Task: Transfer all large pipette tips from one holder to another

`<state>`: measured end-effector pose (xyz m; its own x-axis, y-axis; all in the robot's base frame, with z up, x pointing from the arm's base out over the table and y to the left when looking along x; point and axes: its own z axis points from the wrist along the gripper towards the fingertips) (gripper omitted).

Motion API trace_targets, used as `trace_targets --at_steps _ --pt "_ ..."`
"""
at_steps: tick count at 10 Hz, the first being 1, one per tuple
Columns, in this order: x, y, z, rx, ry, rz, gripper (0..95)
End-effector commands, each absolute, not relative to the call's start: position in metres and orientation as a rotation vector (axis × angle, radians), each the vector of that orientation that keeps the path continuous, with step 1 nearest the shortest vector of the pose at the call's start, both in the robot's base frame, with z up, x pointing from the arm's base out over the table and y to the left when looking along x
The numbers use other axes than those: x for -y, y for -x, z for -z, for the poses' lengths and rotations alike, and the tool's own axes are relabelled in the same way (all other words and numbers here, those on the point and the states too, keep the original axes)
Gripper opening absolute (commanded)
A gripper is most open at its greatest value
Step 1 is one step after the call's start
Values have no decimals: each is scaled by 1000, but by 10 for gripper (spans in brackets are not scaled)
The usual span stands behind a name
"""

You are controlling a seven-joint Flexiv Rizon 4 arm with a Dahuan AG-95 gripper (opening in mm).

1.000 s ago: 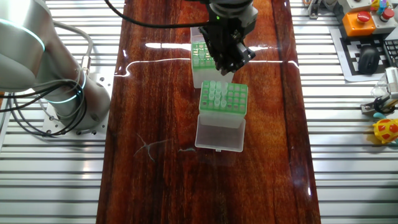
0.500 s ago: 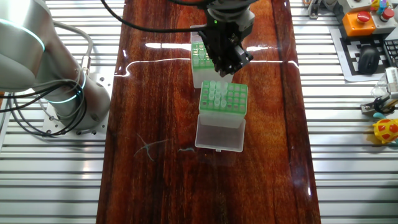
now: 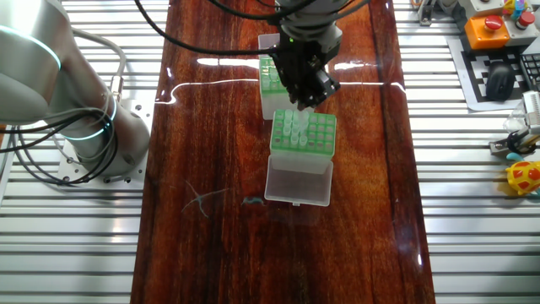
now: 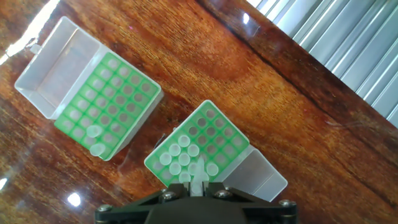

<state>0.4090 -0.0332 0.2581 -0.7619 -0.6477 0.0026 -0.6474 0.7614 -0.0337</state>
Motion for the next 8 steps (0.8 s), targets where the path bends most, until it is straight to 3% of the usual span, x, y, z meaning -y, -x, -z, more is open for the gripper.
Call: trace_targets --at_steps 1,8 --pt "33 -408 -259 -2942 1084 53 380" --pt "-2 -405 -261 -2970 1016 54 380"
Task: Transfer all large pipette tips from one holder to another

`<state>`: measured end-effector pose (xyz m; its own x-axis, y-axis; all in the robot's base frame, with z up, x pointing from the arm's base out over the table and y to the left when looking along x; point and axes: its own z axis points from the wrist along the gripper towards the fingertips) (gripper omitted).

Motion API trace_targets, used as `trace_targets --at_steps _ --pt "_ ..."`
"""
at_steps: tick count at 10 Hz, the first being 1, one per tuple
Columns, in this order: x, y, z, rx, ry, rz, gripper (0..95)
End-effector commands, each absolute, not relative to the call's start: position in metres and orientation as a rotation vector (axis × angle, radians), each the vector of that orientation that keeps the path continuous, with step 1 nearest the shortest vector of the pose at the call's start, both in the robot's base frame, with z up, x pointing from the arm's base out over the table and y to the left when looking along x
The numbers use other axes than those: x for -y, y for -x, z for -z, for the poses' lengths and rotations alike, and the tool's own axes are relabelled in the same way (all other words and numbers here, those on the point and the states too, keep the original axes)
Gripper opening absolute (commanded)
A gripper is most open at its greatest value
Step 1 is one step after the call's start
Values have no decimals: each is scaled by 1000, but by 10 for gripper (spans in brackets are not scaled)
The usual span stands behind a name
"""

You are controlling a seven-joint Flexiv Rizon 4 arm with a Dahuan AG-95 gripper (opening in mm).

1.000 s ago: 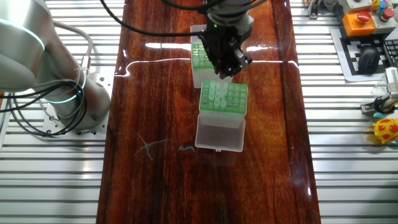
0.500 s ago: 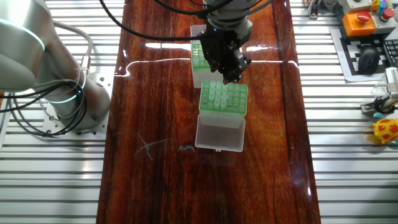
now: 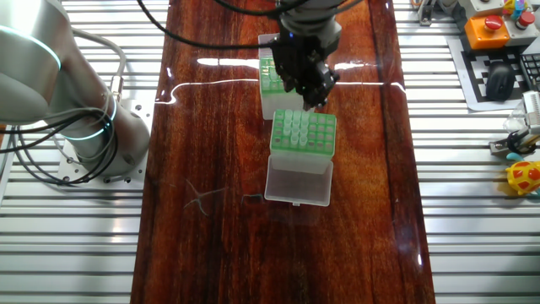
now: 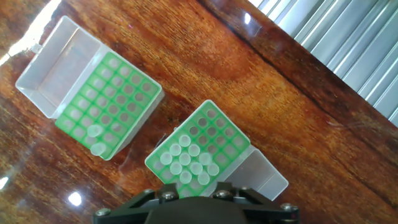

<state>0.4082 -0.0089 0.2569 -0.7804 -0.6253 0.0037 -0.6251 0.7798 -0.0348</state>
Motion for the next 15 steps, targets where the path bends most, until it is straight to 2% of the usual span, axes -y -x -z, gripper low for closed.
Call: trace_targets --at_steps 1,4,10,15 --pt "-18 -399 -263 -2987 978 51 380" --pt "-50 -384 -270 -3045 973 41 380" --pt "-50 -384 -270 -3075 1015 3 380" --pt "-77 -360 -212 -3107 961 -13 380"
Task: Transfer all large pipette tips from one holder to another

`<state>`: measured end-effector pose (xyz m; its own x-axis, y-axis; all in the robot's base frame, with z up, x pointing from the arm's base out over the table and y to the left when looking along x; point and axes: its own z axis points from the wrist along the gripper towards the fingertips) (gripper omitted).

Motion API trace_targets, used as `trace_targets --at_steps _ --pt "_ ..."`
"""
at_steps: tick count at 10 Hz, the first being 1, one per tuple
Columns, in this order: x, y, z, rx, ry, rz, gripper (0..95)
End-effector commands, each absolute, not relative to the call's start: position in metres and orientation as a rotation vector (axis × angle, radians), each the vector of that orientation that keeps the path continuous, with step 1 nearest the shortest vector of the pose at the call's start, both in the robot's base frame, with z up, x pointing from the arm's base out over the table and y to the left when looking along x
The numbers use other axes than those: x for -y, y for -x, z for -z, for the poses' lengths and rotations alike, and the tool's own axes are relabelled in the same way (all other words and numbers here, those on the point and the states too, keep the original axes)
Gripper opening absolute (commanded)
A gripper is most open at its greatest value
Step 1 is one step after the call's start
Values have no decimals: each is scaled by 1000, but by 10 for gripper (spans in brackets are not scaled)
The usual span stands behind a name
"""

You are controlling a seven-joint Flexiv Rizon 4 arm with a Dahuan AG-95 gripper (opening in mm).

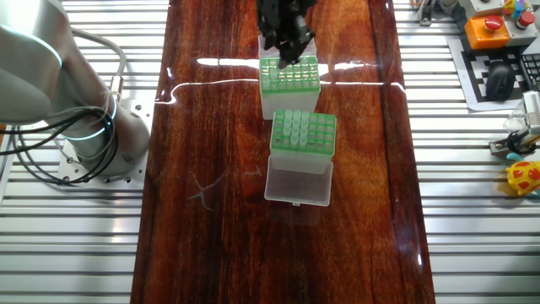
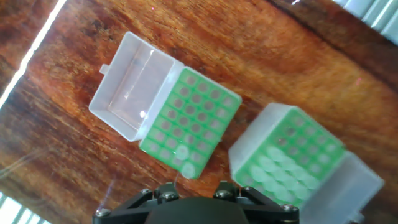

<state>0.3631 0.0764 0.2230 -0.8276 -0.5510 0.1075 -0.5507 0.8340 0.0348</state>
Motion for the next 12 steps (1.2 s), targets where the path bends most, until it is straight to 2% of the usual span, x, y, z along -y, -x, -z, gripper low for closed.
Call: trace_targets --at_steps 1,3,4,6,8,10,11,12 --pt "-77 -360 -212 2896 -897 12 380" --pt "-77 -360 -212 2896 -914 -2 380" --pt "-77 -360 -212 2889 -937 0 190" --pt "-78 -361 -211 2889 -939 9 190" --pt "-87 -363 -185 2892 -950 19 190" --pt "-89 -364 -173 2897 -947 22 190" --pt "-89 -365 -169 2898 -950 19 380" --pt "-89 -366 -166 2899 -951 18 380"
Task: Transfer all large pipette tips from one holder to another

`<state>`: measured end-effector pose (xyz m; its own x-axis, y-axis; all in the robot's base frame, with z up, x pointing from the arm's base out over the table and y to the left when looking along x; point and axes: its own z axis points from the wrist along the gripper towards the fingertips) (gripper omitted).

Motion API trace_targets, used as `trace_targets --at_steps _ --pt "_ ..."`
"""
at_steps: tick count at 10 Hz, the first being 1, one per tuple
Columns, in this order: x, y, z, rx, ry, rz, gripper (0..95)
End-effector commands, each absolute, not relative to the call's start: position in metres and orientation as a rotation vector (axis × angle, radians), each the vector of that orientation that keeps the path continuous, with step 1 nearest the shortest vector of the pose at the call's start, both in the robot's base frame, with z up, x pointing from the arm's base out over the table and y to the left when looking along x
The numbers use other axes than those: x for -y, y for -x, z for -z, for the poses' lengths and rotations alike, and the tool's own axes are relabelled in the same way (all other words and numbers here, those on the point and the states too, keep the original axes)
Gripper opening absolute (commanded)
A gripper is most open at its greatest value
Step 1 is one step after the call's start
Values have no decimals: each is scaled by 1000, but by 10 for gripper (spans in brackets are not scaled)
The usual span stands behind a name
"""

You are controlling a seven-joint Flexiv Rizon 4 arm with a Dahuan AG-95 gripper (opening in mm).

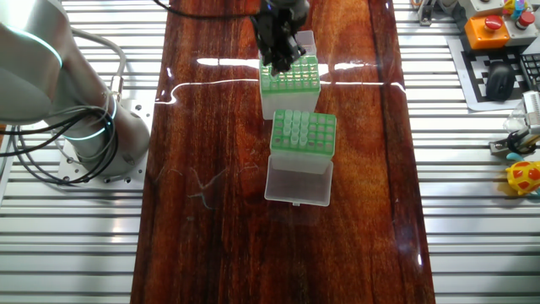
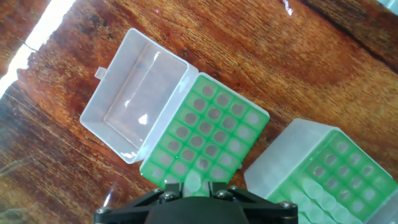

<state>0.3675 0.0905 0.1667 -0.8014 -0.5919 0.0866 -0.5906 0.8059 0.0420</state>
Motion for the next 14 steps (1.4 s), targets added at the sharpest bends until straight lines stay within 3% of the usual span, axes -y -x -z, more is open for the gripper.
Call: trace_targets --at_steps 1,4,5,9,10,14 --pt "-90 -366 -163 2899 -954 16 380" --pt "-94 -366 -157 2904 -950 11 380" --pt "-95 -366 -155 2910 -945 8 190" --pt "-96 -368 -149 2920 -953 5 190" --pt "-96 -369 -149 2924 -952 4 0" --pt "-97 -370 -162 2937 -938 18 0"
